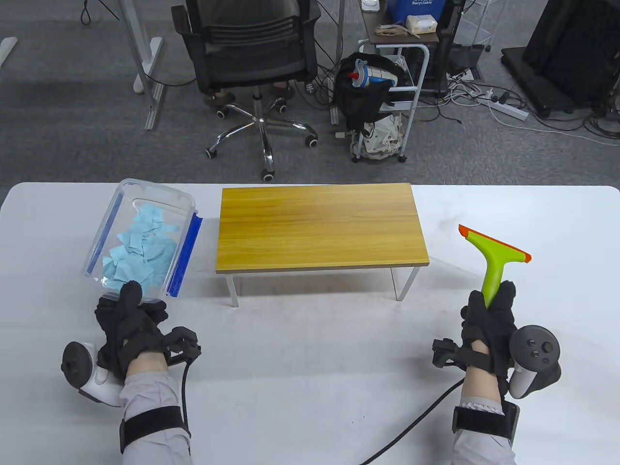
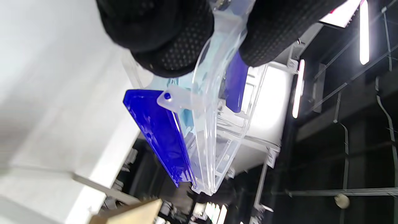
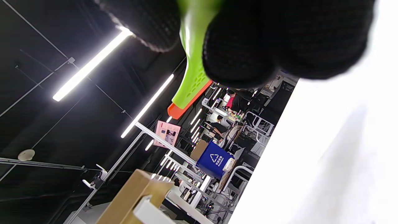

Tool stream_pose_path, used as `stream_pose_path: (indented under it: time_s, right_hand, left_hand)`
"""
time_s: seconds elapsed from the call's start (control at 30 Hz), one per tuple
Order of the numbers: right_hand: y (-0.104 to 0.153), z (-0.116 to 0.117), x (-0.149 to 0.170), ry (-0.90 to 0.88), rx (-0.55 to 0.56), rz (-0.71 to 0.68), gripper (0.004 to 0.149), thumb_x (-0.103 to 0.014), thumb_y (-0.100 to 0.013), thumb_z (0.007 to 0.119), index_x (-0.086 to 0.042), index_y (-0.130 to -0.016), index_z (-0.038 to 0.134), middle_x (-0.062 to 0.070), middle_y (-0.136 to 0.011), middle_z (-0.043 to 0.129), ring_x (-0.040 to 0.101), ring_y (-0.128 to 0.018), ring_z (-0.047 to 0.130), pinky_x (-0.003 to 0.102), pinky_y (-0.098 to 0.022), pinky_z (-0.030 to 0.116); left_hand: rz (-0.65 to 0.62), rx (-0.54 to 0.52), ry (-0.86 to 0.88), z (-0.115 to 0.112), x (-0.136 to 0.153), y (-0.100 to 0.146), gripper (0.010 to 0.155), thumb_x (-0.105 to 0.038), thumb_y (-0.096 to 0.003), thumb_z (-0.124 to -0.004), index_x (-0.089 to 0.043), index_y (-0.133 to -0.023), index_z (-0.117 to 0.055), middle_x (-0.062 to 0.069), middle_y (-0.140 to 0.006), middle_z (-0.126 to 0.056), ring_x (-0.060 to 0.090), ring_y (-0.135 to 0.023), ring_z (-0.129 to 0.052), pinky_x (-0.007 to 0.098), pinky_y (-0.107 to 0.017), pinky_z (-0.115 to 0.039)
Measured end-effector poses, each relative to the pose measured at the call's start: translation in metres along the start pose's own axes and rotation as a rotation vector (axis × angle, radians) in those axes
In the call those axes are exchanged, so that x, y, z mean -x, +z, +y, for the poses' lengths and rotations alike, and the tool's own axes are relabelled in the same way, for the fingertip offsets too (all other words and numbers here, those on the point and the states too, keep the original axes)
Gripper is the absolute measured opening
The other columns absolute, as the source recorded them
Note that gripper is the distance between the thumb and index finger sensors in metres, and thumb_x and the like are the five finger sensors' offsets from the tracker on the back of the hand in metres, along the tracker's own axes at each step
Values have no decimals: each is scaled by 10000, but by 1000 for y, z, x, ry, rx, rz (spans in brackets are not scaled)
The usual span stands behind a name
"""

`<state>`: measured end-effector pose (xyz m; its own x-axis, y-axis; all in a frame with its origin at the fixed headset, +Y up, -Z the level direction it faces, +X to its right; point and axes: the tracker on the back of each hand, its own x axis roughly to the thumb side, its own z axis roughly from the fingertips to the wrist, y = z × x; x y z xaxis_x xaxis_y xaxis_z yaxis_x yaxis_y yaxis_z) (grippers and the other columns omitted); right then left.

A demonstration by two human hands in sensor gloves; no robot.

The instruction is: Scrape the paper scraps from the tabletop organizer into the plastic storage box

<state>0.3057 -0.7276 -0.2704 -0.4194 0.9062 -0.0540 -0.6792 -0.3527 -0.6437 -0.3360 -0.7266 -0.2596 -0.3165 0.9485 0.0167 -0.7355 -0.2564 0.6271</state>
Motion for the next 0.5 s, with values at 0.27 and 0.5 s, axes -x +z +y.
stream_pose_path:
  time_s: [0.27, 0.5]
  right_hand:
    - [0, 1, 0, 12, -8, 7, 672, -298, -506, 797, 45, -991, 482, 317, -759, 762, 301, -383, 994, 408, -219, 903]
    - [1, 3, 0, 30, -17, -2, 672, -298, -505, 797, 46, -990, 484, 316, -758, 764, 301, -382, 995, 408, -218, 904]
  left_hand:
    - [183, -100, -63, 10, 36, -15, 682, -393, -650, -751, -134, -991, -221, 190, -848, -501, 280, -536, -868, 306, -382, -830]
    - [325, -145, -62, 18, 62, -18, 685, -379, -652, -754, -125, -990, -215, 210, -866, -492, 302, -578, -878, 326, -421, -850]
